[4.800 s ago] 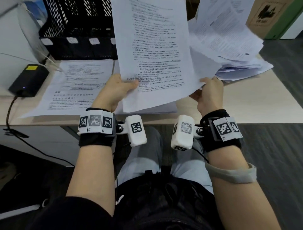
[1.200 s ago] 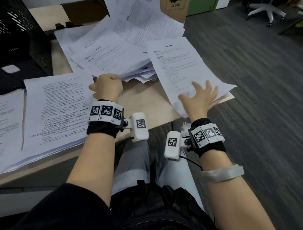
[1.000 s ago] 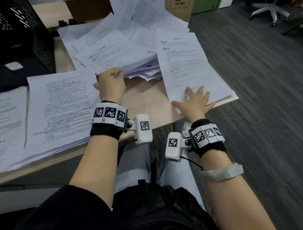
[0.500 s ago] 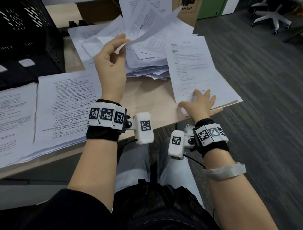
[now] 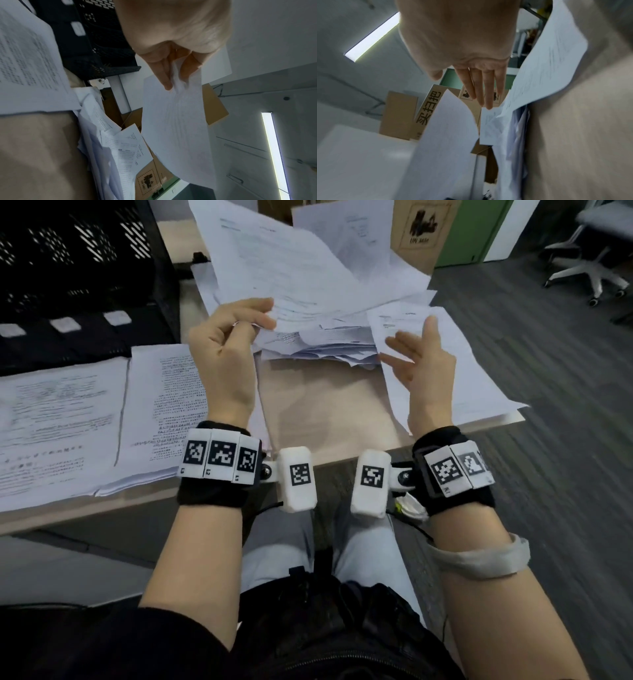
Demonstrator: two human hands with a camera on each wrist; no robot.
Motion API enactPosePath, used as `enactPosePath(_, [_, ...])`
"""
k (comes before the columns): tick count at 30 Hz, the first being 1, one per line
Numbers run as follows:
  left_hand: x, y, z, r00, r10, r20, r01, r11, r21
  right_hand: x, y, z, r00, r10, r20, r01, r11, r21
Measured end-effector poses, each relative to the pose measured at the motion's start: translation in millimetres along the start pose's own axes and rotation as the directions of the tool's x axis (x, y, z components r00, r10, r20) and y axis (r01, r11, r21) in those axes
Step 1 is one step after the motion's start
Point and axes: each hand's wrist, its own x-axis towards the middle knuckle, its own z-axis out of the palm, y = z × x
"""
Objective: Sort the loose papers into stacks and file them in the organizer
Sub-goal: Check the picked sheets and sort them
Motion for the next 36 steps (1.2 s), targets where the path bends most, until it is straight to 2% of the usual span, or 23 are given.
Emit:
enactPosePath(2, [-8, 0, -18, 1.000, 0.011, -0.020, -0.011, 1.000, -0.003, -10, -5, 10, 0.985, 0.123, 0.121, -0.138, 0.983, 0.125])
enactPosePath(6, [-21, 0, -55, 0.999, 0.015, -0.053, -0.015, 1.000, -0.006, -28, -2, 31, 0.904, 0.250, 0.347, -0.319, 0.934, 0.161])
enactPosePath(9, [-26, 4, -82, 0.994, 0.017, -0.109, -0.017, 1.000, 0.002, -42, 7, 48, 0.858, 0.314, 0.407, -0.411, 0.895, 0.175])
enactPosePath(13, [-32, 12, -118, 0.984, 0.023, -0.174, -0.028, 0.999, -0.030, -60, 27, 72, 0.775, 0.409, 0.482, -0.499, 0.864, 0.069])
enactPosePath(16, [-34, 22, -146, 0.973, 0.034, -0.230, -0.058, 0.994, -0.096, -74, 31, 94, 0.755, 0.401, 0.518, -0.460, 0.888, -0.016])
enactPosePath(20, [-34, 35, -184, 0.923, 0.036, -0.382, -0.056, 0.998, -0.041, -88, 27, 123, 0.742, 0.343, 0.576, -0.351, 0.931, -0.102])
enactPosePath(24, [-32, 41, -221, 0.865, -0.041, -0.499, 0.111, 0.988, 0.111, -104, 27, 145, 0.707, 0.356, 0.611, -0.261, 0.934, -0.243])
enactPosePath(28, [-40, 35, -244, 0.846, -0.145, -0.514, 0.290, 0.933, 0.214, -119, 37, 159, 0.683, 0.380, 0.624, -0.222, 0.922, -0.319])
enactPosePath(32, [-45, 31, -259, 0.854, -0.250, -0.457, 0.422, 0.846, 0.327, -129, 46, 170, 0.707, 0.376, 0.599, -0.179, 0.915, -0.362])
enactPosePath(36, [-50, 27, -268, 0.819, -0.345, -0.459, 0.532, 0.755, 0.383, -135, 52, 176, 0.725, 0.360, 0.587, -0.162, 0.918, -0.362])
